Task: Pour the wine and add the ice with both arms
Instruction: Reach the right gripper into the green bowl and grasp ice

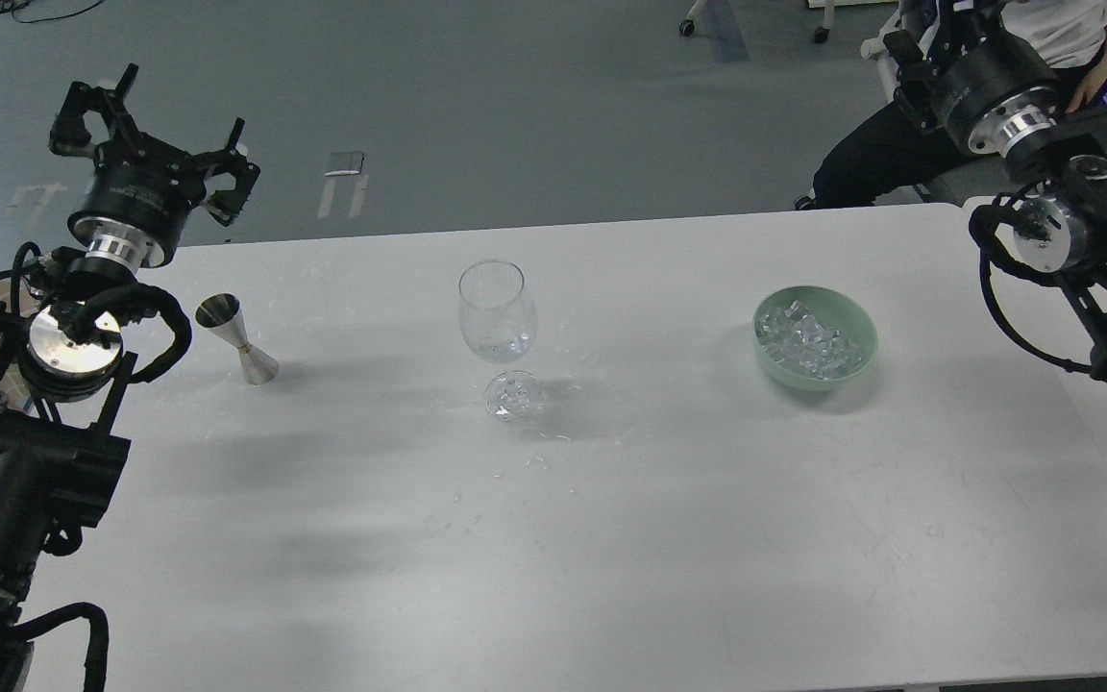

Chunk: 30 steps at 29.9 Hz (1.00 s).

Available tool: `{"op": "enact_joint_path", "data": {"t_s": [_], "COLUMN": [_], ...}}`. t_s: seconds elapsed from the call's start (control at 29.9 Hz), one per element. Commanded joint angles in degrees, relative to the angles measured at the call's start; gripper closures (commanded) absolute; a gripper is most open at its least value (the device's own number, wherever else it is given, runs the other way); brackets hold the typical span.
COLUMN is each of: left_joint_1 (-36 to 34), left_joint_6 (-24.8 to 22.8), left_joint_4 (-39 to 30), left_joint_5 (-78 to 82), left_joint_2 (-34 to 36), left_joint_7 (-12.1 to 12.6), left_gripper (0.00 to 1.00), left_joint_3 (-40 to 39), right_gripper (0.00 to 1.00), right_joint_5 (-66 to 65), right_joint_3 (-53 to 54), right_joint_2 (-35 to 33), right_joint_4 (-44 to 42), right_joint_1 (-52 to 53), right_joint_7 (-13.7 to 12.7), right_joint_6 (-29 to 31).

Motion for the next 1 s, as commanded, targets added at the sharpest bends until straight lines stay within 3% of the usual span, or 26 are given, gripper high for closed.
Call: {"op": "enact_joint_path", "data": {"t_s": [0.0, 0.23, 0.37, 0.57, 0.77, 0.84, 0.97], "left_joint_1": [0.0, -0.1, 0.9, 4.1, 4.3, 4.5, 5.0], "left_joint_6": [-0.2, 2.5, 2.3, 2.3, 2.3, 2.3, 2.3], "left_joint_4": [-1.6, -1.7, -1.7, -4.2, -5.0, -5.0, -5.0], "left_joint_5": [3.3, -0.2, -2.8, -2.8, -2.8, -2.8, -2.9], "left_joint_2": [0.5, -0.8, -0.4, 0.0, -0.8, -1.1, -1.1], "left_joint_7": [0.1, -0.7, -0.7, -0.4, -0.4, -0.5, -0.5], "left_gripper": [0.03, 0.03, 0.02, 0.02, 0.02, 0.02, 0.02], "left_joint_3": [0.3, -1.9, -2.3, -2.3, -2.3, -2.3, -2.3], "right_gripper": [0.0, 0.0, 0.0, 0.03, 0.18, 0.33, 0.35], "right_joint_5": [-8.6, -34.0, -40.2, -41.4, -43.6, -43.7, -44.2], "right_joint_3": [-11.1, -20.7, -27.0, -33.4, -36.9, -37.0, -37.1], "right_joint_2": [-5.9, -13.1, -13.3, -13.1, -10.6, -9.3, -8.5], "right_joint_4": [5.6, 10.5, 10.2, 10.0, 7.8, 7.0, 6.3], "right_joint_1": [4.4, 6.7, 6.7, 4.7, 2.7, 1.6, 0.1], "right_joint_7": [0.2, 1.5, 4.7, 4.6, 3.0, 1.2, -0.1], "right_joint_6": [0.0, 0.1, 2.3, 2.0, 1.9, 1.9, 1.9]}}
